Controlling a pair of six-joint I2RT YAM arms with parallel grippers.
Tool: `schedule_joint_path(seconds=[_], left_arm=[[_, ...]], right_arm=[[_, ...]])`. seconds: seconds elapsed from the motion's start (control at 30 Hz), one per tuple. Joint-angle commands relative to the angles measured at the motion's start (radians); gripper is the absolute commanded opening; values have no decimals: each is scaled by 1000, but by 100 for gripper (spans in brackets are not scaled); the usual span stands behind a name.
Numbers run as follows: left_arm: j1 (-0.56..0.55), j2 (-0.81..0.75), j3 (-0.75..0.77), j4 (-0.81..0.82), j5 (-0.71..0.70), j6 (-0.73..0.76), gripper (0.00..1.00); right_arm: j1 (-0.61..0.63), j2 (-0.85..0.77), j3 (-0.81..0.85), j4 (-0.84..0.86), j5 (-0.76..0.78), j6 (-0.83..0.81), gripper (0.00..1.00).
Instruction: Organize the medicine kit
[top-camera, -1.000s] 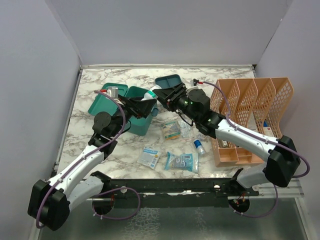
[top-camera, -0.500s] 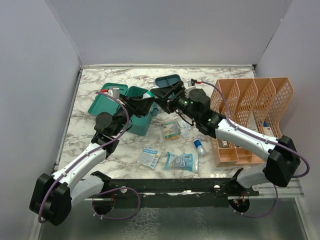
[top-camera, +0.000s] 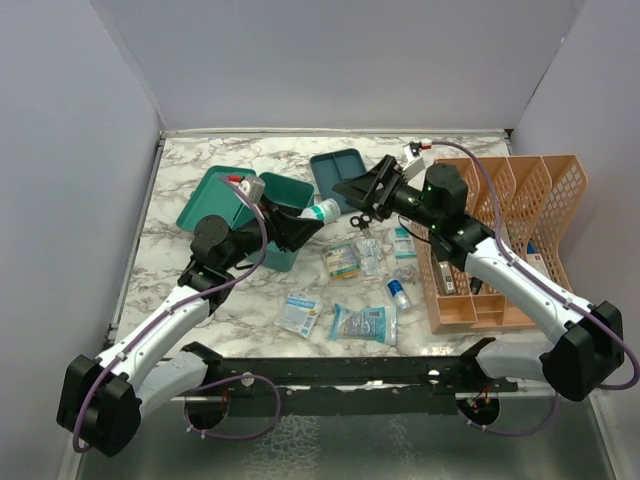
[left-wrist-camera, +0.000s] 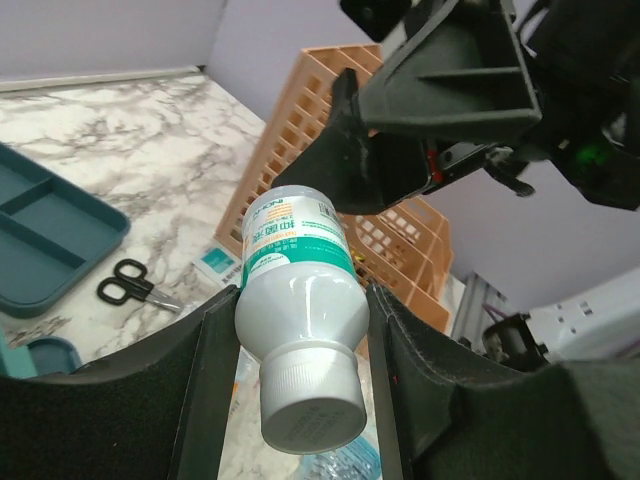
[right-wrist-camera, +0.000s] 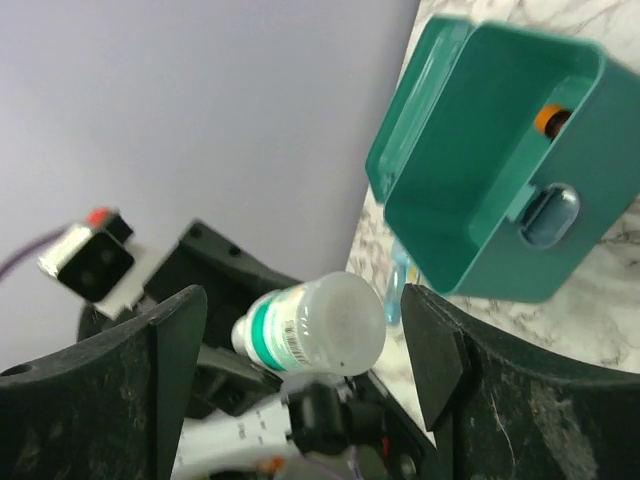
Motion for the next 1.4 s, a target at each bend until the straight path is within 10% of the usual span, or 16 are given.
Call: schedule_joint_path(seconds=[0.0, 0.8, 1.23, 1.37], left_arm=[[4, -23, 81, -38, 195, 46, 39], [3, -38, 174, 139, 519, -73, 37], [2, -30, 172, 142, 471, -94, 37], [2, -1, 177, 125, 256, -210, 59]], right_arm=[[-6, -42, -37, -38, -322, -150, 78], [-6, -182, -290, 561, -447, 186, 70], [-5, -92, -251, 676, -519, 255, 39], [-5, -83, -269, 666, -497, 262, 30]])
